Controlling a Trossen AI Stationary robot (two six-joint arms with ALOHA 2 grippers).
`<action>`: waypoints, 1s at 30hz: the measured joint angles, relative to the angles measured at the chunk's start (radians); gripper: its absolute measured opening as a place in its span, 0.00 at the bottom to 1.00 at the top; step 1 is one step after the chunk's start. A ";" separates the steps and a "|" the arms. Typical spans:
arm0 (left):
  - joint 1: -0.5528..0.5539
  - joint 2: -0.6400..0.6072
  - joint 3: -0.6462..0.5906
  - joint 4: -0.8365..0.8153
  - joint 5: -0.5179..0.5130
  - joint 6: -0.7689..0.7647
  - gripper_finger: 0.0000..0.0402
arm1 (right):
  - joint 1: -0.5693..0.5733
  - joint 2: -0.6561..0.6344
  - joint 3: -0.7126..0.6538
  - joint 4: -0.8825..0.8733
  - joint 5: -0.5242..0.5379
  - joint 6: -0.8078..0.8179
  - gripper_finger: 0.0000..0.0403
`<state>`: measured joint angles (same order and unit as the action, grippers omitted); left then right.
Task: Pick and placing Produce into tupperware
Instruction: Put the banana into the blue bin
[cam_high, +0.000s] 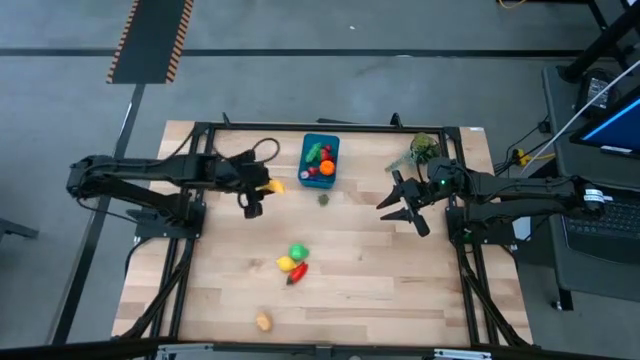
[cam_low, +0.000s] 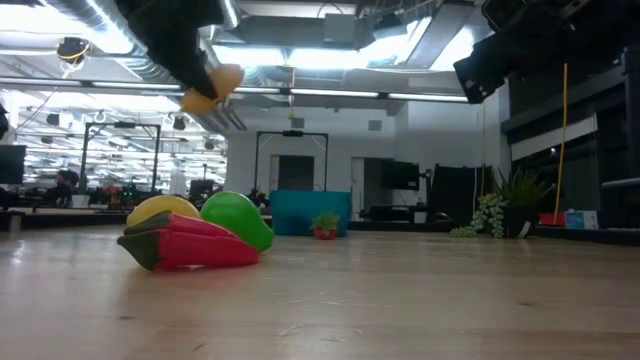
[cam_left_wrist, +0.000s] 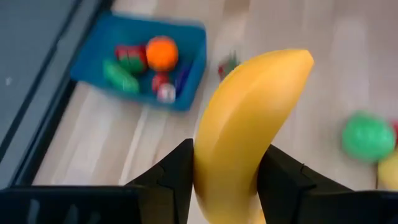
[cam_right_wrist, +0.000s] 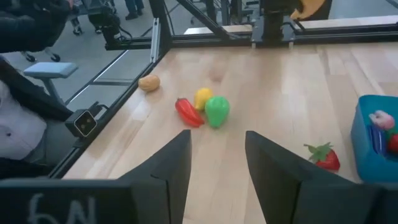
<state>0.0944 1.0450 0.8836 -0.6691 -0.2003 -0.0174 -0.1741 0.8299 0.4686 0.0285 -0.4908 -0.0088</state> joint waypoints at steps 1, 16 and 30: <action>-0.002 -0.024 -0.034 0.060 0.004 -0.005 0.33 | 0.003 0.000 0.000 0.000 0.000 -0.002 0.38; -0.022 -0.157 -0.571 1.015 0.187 0.005 0.33 | 0.004 0.000 0.000 0.028 0.000 -0.021 0.38; -0.001 -0.154 -0.674 1.205 0.393 -0.003 0.33 | 0.036 0.000 0.000 0.049 0.001 -0.026 0.38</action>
<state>0.0937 0.8909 0.2092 0.5358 0.1931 -0.0202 -0.1379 0.8303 0.4686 0.0773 -0.4896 -0.0345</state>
